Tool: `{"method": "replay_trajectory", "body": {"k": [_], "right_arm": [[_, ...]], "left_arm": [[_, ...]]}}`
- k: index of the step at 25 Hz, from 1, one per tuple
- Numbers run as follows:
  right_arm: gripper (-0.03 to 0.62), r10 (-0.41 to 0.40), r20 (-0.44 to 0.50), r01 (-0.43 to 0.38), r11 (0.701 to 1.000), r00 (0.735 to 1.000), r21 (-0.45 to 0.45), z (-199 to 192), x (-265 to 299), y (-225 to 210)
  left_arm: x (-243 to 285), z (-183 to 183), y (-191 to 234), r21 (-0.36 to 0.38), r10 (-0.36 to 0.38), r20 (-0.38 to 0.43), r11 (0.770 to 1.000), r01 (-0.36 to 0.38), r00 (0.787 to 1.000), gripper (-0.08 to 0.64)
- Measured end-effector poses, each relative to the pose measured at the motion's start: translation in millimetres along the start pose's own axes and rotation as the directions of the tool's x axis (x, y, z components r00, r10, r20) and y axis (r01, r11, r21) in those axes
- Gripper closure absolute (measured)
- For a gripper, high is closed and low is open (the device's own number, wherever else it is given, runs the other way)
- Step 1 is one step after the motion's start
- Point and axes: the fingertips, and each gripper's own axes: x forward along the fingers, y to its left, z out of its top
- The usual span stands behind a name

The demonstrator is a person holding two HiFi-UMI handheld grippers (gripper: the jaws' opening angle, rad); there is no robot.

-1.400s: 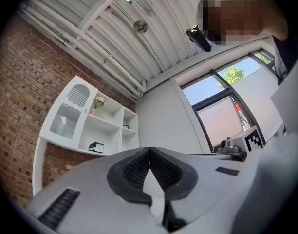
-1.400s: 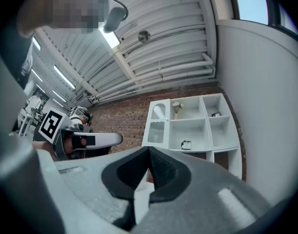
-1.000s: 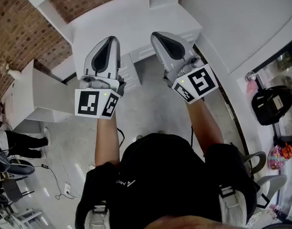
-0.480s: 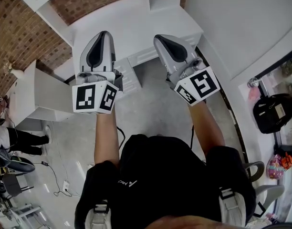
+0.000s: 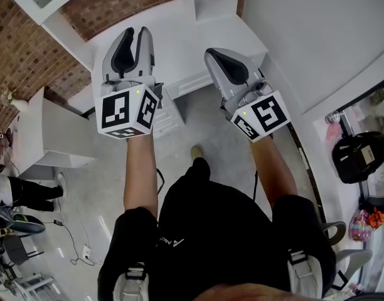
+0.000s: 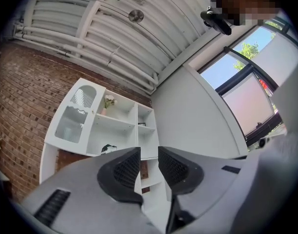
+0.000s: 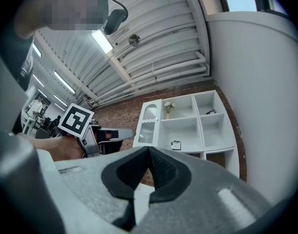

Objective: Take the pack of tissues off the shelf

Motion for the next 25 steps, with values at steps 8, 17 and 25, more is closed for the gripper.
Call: {"method": "replay_trajectory", "body": {"k": [8,17,25], "right_arm": [[0.591,0.012,-0.004,-0.012,0.999,1.0,-0.037,-32,82,-56],[0.591,0.003,-0.026,-0.005,0.997,1.0,-0.072,-72,187,-116],[0.591,0.028,-0.045,-0.032,0.994,0.999,-0.102,-91,247,-143]], "left_arm": [[93,-31,53,0.03,0.035,0.017,0.999,-0.035,0.999,0.334],[199,-53,139,0.054,0.095,0.021,0.994,-0.096,0.995,0.204],[262,-61,192,0.057,0.166,0.026,0.984,-0.167,0.986,0.127]]}}
